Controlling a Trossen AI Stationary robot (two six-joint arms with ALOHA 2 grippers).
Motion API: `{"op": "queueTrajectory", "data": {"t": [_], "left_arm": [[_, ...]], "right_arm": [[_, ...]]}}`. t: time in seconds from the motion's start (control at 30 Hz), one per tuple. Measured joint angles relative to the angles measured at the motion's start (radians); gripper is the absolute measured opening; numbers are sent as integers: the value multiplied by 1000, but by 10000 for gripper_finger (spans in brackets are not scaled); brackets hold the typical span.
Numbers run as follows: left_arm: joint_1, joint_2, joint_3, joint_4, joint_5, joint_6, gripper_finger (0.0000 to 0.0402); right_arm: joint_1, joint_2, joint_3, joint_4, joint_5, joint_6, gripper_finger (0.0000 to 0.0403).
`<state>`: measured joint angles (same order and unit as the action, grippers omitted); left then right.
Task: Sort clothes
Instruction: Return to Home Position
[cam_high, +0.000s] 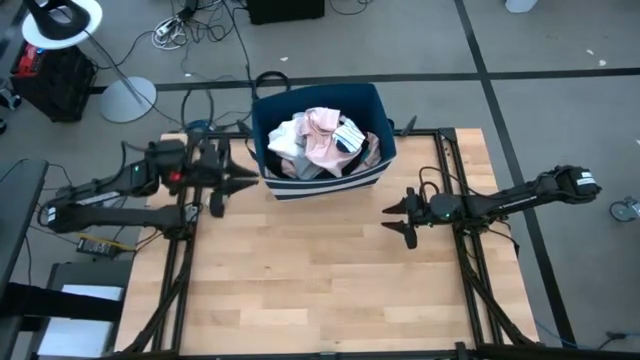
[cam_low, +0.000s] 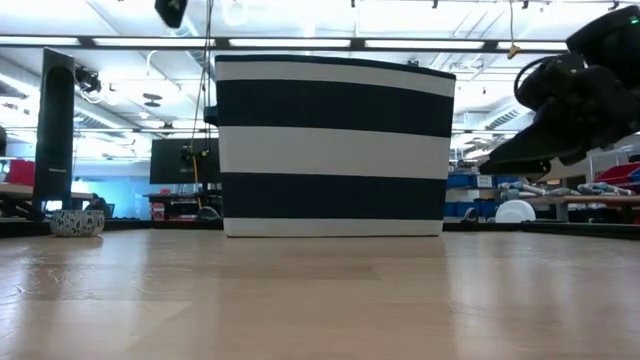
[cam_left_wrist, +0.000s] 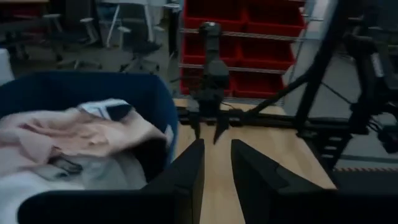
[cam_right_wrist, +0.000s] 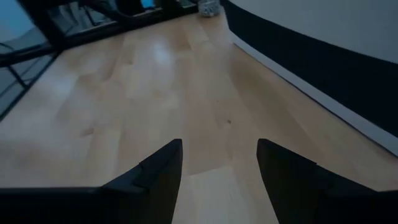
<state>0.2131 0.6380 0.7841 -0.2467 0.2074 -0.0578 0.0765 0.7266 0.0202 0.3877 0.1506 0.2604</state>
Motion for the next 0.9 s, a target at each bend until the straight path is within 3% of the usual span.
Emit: {"op": "queueTrajectory", "data": {"t": [0.37, 0.63, 0.73, 0.9], "left_arm": [[-33, -240, -381, 244, 26, -30, 85], [-41, -329, -545, 318, 55, -106, 85], [-76, -349, -616, 461, 6, -110, 85], [-167, -353, -761, 671, -173, -90, 85]], "right_arm": [[0, -73, -10, -58, -18, -1, 210], [0, -79, -10, -65, -18, -1, 210], [0, -79, -10, -69, -18, -1, 210], [0, -79, -10, -69, -18, 5, 210]]}}
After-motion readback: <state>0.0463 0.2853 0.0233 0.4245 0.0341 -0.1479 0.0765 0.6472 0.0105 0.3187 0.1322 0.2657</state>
